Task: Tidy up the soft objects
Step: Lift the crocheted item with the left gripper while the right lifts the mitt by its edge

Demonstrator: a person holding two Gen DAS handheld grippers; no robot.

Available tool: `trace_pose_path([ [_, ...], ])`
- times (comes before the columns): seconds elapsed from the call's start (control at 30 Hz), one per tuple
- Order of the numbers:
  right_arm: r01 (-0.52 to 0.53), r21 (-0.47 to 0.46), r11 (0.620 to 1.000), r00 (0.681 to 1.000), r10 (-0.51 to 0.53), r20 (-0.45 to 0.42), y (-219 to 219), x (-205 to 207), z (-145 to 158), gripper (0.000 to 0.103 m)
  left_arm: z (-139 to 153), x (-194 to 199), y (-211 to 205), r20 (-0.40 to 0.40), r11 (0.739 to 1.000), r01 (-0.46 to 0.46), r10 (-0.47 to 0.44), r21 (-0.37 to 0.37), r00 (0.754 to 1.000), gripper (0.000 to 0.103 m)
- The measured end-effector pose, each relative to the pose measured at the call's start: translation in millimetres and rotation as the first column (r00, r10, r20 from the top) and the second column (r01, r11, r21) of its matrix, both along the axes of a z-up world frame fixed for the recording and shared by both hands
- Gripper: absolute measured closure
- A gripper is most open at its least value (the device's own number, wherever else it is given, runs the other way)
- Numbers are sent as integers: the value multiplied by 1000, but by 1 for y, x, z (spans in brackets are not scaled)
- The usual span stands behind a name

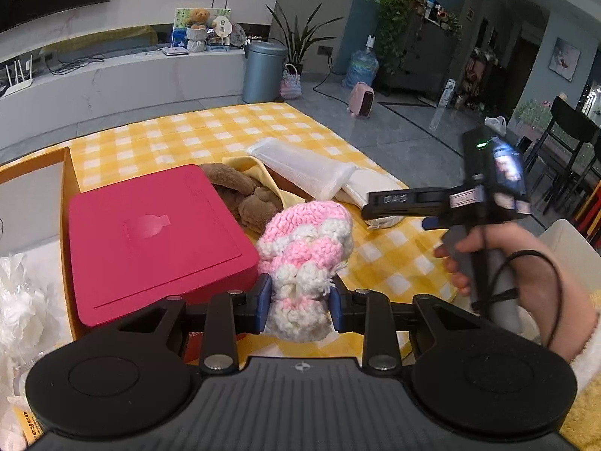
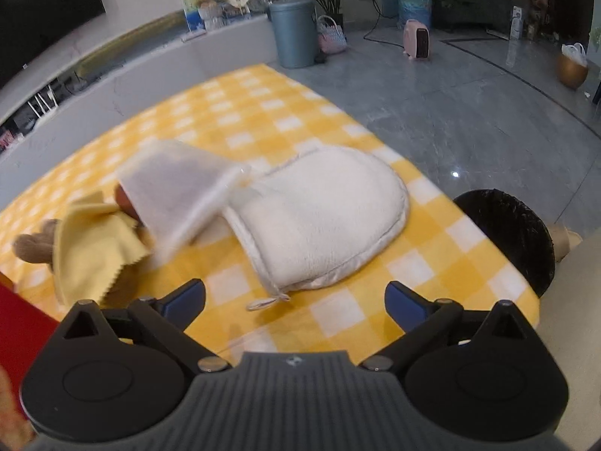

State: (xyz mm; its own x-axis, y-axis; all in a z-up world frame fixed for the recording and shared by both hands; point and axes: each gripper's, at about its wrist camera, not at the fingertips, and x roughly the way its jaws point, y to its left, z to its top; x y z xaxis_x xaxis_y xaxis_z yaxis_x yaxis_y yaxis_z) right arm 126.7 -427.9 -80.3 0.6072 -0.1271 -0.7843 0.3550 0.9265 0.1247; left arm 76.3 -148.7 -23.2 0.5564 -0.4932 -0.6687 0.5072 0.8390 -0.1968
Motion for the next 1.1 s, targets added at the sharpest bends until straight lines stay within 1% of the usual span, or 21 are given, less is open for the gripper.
trace_pose_path([
  [0.03, -10, -25, 1000, 1000, 10, 19, 3, 3, -3, 3, 0, -1, 1, 3, 1000, 1, -1, -1, 1000, 68],
  [0.13, -48, -134, 990, 989, 66, 132, 14, 9, -9, 3, 0, -2, 4, 2, 1000, 4, -4, -8, 1000, 68],
  [0.17, -61, -177, 982, 985, 87, 146, 18, 12, -12, 3, 0, -2, 4, -2, 1000, 2, -2, -12, 1000, 68],
  [0.27, -89, -315, 945, 984, 133, 121, 30, 24, -25, 3, 1, -2, 7, -3, 1000, -2, 2, -19, 1000, 68],
  [0.33, -110, -368, 923, 983, 156, 99, 36, 27, -35, 3, 4, -1, 7, 7, 1000, -7, 7, -20, 1000, 69],
  [0.37, -126, -359, 925, 982, 168, 86, 36, 29, -40, 7, 5, -2, 9, 12, 1000, -11, 11, -22, 1000, 69],
  [0.4, -146, -318, 937, 979, 183, 89, 33, 30, -43, 14, 6, -1, 10, 14, 999, -17, 17, -27, 1000, 70],
  [0.43, -151, -255, 955, 975, 187, 123, 28, 28, -43, 30, 7, -1, 12, 15, 999, -27, 28, -35, 1000, 70],
  [0.47, -144, -231, 962, 976, 177, 128, 25, 29, -41, 39, 8, -1, 14, 14, 998, -34, 35, -45, 999, 71],
  [0.5, -138, -253, 958, 980, 170, 108, 25, 30, -39, 47, 9, 0, 16, 11, 998, -36, 36, -53, 999, 71],
  [0.53, -146, -278, 950, 980, 176, 88, 26, 32, -37, 70, 9, 0, 17, 8, 998, -37, 37, -59, 999, 72],
  [0.57, -146, -294, 945, 982, 176, 75, 25, 32, -35, 80, 10, 1, 17, 5, 997, -40, 41, -62, 999, 72],
  [0.6, -152, -283, 947, 981, 179, 72, 23, 32, -34, 81, 10, 1, 18, 3, 997, -43, 44, -64, 999, 72],
  [0.67, -153, -235, 960, 982, 175, 75, 19, 29, -30, 89, 10, 1, 19, -2, 996, -49, 49, -67, 999, 72],
  [0.73, -171, -200, 965, 981, 185, 53, 21, 23, -23, 91, 12, 0, 21, -3, 996, -51, 51, -75, 999, 72],
  [0.87, -199, -134, 971, 979, 204, 21, 34, -2, 4, 92, 13, -1, 26, -21, 994, -52, 50, -94, 999, 73],
  [0.93, -223, -74, 972, 975, 223, 0, 42, -19, 19, 92, 12, -1, 29, -35, 993, -55, 51, -108, 998, 73],
  [0.97, -257, -26, 966, 966, 258, 29, 46, -30, 28, 92, 12, 0, 30, -40, 992, -55, 51, -111, 998, 73],
  [1.0, -298, 45, 953, 952, 293, 89, 48, -43, 37, 92, 13, 0, 31, -43, 992, -53, 48, -111, 998, 73],
  [1.03, -338, 123, 933, 936, 320, 145, 50, -55, 43, 92, 12, 1, 30, -43, 993, -47, 43, -105, 998, 73],
  [1.1, -387, 225, 894, 913, 337, 229, 52, -78, 50, 92, 12, 0, 31, -46, 993, -52, 47, -107, 998, 73],
])
